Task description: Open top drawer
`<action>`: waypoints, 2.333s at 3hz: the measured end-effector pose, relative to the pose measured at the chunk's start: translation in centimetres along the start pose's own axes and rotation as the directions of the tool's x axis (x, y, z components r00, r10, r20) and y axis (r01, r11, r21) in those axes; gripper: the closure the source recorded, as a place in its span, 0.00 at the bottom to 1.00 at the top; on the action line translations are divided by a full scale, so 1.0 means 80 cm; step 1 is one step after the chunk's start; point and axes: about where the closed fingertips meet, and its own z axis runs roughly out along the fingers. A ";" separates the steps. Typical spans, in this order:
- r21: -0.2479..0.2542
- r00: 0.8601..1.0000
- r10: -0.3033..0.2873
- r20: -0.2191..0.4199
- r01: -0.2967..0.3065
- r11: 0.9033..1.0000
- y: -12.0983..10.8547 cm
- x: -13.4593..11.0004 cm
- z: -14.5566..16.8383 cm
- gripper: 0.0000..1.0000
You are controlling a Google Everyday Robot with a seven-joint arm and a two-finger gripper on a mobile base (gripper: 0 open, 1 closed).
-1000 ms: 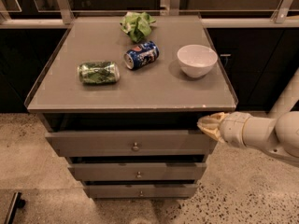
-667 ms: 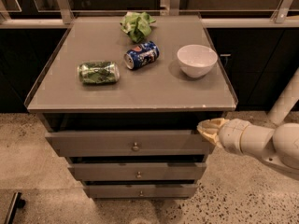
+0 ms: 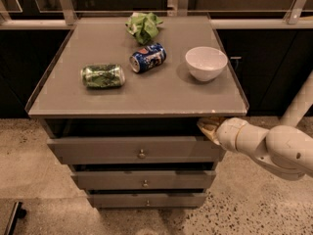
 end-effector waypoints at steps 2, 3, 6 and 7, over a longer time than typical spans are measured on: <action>-0.059 0.998 -0.051 -0.046 0.048 0.997 0.014 0.004 0.011 1.00; -0.131 0.990 -0.095 -0.108 0.081 0.988 0.032 0.021 0.012 1.00; -0.147 0.989 -0.073 -0.126 0.054 0.988 0.037 0.019 0.003 1.00; -0.156 0.990 -0.054 -0.127 0.034 0.987 0.043 0.019 0.002 1.00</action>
Offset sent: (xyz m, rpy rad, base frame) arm -0.0086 0.0181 -0.0308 -0.1933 0.1131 0.1537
